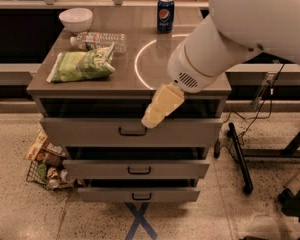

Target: Move green jalapeno chip bag near pepsi can

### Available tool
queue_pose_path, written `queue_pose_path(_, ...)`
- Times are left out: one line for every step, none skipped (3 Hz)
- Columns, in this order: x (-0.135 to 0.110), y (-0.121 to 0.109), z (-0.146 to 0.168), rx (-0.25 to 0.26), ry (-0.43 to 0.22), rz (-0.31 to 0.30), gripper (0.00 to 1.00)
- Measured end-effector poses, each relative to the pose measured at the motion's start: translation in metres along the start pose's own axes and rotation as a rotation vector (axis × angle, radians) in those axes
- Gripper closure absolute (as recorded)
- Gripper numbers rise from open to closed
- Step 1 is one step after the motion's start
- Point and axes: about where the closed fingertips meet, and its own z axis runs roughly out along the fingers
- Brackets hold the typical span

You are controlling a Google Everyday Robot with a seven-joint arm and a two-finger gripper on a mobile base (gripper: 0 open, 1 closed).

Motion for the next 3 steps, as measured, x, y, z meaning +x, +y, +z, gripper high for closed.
queue_pose_path(0.0, 0.0, 0.0, 0.0, 0.0, 0.001, 0.0)
queue_pose_path(-0.01, -0.007, 0.013, 0.003, -0.074, 0.109, 0.0)
queue_pose_path(-0.035, -0.028, 0.037, 0.011, -0.211, 0.301, 0.0)
